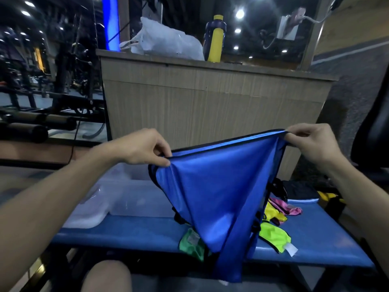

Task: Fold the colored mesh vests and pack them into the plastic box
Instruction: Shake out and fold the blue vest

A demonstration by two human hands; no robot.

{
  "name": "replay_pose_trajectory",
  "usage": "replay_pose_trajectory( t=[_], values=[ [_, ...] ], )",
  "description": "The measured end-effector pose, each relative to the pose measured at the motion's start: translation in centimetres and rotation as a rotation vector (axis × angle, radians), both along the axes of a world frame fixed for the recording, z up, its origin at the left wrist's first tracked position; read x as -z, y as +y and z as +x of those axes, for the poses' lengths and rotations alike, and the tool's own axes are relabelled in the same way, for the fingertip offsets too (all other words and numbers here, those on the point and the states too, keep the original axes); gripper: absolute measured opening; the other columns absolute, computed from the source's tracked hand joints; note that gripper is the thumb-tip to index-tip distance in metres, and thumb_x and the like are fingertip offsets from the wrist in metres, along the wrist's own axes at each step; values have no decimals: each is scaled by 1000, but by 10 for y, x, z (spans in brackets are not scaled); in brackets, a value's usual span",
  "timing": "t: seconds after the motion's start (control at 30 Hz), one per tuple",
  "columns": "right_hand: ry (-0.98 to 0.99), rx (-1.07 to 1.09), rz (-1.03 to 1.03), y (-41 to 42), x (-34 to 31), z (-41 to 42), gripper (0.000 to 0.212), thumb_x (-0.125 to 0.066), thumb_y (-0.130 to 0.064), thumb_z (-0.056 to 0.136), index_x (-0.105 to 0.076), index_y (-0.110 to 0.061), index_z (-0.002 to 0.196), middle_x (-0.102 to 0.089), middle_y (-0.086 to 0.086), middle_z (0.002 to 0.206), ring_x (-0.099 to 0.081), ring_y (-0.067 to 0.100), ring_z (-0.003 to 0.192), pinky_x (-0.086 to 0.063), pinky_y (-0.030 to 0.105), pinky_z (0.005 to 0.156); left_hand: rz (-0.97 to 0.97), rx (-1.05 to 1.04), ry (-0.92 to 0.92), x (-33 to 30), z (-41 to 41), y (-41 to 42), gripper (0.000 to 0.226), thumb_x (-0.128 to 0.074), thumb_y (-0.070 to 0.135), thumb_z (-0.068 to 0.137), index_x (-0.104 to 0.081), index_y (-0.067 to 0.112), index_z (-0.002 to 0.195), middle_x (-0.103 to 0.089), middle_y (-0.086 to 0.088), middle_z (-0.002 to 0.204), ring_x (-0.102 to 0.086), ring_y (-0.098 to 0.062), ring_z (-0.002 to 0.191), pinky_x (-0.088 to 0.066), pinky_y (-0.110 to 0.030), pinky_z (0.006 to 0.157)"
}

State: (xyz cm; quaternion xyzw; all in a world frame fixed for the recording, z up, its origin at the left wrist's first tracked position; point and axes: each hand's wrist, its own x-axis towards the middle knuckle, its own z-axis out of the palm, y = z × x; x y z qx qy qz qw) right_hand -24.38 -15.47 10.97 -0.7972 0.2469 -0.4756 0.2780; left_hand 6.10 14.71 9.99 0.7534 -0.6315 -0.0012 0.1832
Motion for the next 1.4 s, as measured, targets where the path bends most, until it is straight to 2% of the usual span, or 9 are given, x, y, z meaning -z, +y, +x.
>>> replay_pose_trajectory(
  t=[0.17, 0.37, 0.47, 0.57, 0.7, 0.87, 1.03, 1.17, 1.4],
  values=[
    [-228, -71, 100, -1, -23, -2, 8, -70, 3, 90, -74, -3, 91, -72, -12, 66, -65, 1, 65, -59, 19, 70, 47, -46, 1, 23, 7, 5, 13, -78, 23, 86, -75, 25, 74, -69, 17, 68, -62, -2, 64, -48, -24, 66],
    [-320, -114, 209, -8, -35, -16, 18, -68, -2, 92, -72, -16, 82, -72, -13, 65, -65, 0, 66, -53, 14, 64, -367, 412, 982, -43, -37, 49, 71, -90, 35, 63, -45, -18, 79, -44, -18, 79, -48, -22, 68, -47, -29, 63],
    [-326, -227, 319, -8, -27, -14, 12, -73, -8, 89, -73, -14, 79, -72, -9, 66, -65, 2, 66, -56, 16, 66, -444, 458, 1056, -69, -51, 48, 43, -81, 27, 62, -57, -1, 83, -49, -14, 78, -50, -22, 73, -46, -30, 68],
    [-318, -355, 426, -10, -23, -20, 33, -93, -38, 51, -77, -14, 68, -69, -4, 65, -65, 5, 64, -57, 19, 68, -598, 297, 1208, -74, -44, 33, 18, -69, 19, 75, -62, 8, 87, -63, -5, 79, -59, -14, 72, -52, -24, 75],
    [-222, -387, 509, -27, -15, -36, 67, -102, -52, 19, -79, -16, 70, -68, -4, 68, -64, 2, 64, -57, 15, 66, -636, 12, 618, -80, -19, 28, 25, -67, 18, 97, -65, 12, 73, -61, 10, 64, -51, -1, 60, -42, -12, 61],
    [-63, -487, 601, -28, -5, -48, 27, -90, -30, 49, -75, -15, 65, -66, -1, 70, -67, 4, 67, -58, 15, 69, -364, -204, -14, -62, 22, 13, 7, -80, 29, 87, -76, 29, 81, -74, 14, 79, -65, 0, 72, -55, -33, 81],
    [-3, -513, 689, -28, 20, -41, 25, -93, -34, 60, -77, -15, 65, -69, 4, 76, -70, 6, 69, -60, 18, 70, -481, -382, 204, -26, 27, -16, 12, -82, 19, 83, -78, 22, 73, -73, 10, 71, -67, -8, 71, -58, -31, 73],
    [5, -525, 689, -28, 38, -31, 63, -103, -51, 22, -79, -15, 68, -73, 2, 72, -71, 8, 68, -61, 22, 69, -522, -467, 579, -11, 30, -32, 7, -82, 12, 82, -80, 13, 75, -77, -3, 78, -70, -18, 79, -62, -40, 87],
    [30, -539, 600, -33, 54, -26, 70, -101, -59, 33, -82, -10, 79, -75, 8, 81, -70, 11, 73, -60, 23, 69, -473, -528, 442, 2, 42, -39, 9, -85, 16, 78, -79, 20, 72, -76, 5, 75, -73, -18, 84, -61, -37, 83]
  ],
)
